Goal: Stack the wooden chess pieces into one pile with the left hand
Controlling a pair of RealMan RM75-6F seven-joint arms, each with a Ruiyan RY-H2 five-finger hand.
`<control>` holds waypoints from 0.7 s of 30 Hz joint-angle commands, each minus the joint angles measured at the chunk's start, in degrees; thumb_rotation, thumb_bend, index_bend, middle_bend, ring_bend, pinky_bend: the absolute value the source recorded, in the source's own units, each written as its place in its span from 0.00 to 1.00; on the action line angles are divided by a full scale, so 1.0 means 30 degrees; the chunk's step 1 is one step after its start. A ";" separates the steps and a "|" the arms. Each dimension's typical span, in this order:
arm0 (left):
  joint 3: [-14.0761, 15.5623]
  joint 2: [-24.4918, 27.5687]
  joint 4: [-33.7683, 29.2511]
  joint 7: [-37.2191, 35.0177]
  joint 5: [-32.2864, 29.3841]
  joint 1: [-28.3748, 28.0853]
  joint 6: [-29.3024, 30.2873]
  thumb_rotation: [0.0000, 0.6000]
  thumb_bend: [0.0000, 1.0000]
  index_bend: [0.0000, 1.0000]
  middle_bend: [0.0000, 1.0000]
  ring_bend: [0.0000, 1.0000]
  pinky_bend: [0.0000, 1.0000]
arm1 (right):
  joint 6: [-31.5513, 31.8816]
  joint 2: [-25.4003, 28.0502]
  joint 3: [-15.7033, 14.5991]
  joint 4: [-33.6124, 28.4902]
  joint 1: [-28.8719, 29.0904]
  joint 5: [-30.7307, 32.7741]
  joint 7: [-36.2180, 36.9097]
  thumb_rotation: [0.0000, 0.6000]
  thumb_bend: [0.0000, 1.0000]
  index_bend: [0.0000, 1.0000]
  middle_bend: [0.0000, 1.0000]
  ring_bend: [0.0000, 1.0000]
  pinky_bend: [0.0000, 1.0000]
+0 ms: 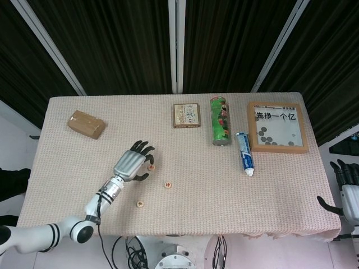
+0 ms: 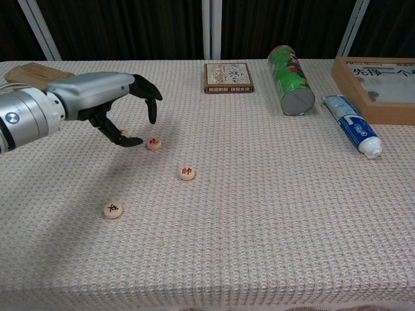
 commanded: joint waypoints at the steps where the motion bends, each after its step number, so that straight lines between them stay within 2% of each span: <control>1: -0.0062 -0.0582 0.0763 0.0247 -0.0418 -0.0395 -0.0534 1.00 0.26 0.41 0.13 0.00 0.00 | 0.0099 0.0051 0.0005 0.0036 -0.0058 -0.0034 0.0106 0.83 0.17 0.00 0.00 0.00 0.00; 10: 0.0052 -0.1576 0.2617 0.0493 -0.1070 -0.0835 -0.1291 1.00 0.26 0.38 0.12 0.00 0.00 | 0.0096 0.0083 0.0031 0.0470 -0.0091 -0.0067 0.0666 0.84 0.17 0.00 0.00 0.00 0.00; 21: 0.0079 -0.2087 0.3540 0.0047 -0.0919 -0.1015 -0.1443 1.00 0.26 0.40 0.13 0.00 0.00 | 0.0022 0.0017 -0.0025 0.0576 -0.0069 -0.0172 0.0785 0.84 0.17 0.00 0.00 0.00 0.00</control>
